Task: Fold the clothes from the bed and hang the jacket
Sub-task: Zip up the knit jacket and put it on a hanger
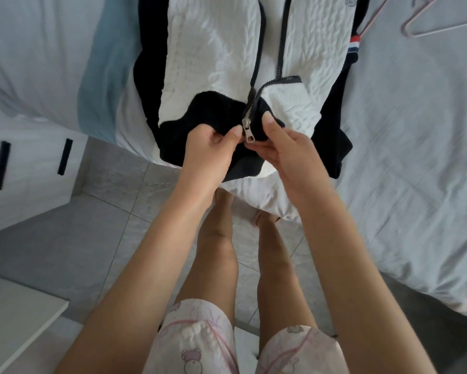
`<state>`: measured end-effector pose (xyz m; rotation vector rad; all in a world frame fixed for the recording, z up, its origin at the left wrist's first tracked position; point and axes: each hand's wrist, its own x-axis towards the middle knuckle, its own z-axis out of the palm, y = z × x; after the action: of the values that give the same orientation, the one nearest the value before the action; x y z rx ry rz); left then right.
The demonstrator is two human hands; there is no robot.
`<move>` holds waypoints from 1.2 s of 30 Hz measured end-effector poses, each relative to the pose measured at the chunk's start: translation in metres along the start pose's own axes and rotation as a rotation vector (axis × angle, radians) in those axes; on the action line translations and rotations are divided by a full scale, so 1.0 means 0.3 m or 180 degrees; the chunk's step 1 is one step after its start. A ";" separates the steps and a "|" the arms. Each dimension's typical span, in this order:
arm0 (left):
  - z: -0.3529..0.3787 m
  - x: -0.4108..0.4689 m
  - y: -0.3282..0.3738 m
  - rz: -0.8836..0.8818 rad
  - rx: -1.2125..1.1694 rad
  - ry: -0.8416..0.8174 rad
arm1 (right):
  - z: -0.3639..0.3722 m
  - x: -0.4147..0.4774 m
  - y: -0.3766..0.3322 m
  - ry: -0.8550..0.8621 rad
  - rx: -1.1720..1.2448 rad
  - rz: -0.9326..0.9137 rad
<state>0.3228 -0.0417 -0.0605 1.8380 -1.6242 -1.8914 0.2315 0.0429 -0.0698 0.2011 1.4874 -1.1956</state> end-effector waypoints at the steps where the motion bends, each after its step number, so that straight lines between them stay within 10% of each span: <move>1: -0.007 0.000 0.003 -0.0036 -0.0071 0.0033 | -0.017 -0.005 -0.016 0.0021 -0.0618 0.0005; 9: -0.040 -0.004 0.005 -0.0080 -0.0278 0.0026 | -0.026 -0.014 0.011 0.0262 -0.3722 -0.2783; 14: -0.083 -0.009 -0.010 0.0182 -0.0070 0.0201 | 0.054 0.042 0.056 0.0385 -0.3751 -0.3567; 30: -0.204 -0.015 -0.107 0.0496 0.0728 0.0294 | 0.094 0.060 0.021 0.0385 -0.2681 -0.2287; 36: -0.161 -0.063 -0.104 -0.0068 -0.0683 0.0360 | 0.114 0.064 0.015 0.0142 -0.2657 -0.2330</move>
<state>0.3830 -0.0452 -0.0556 1.8432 -1.3163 -1.8496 0.2502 0.0104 -0.0818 -0.9521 2.0481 -0.9923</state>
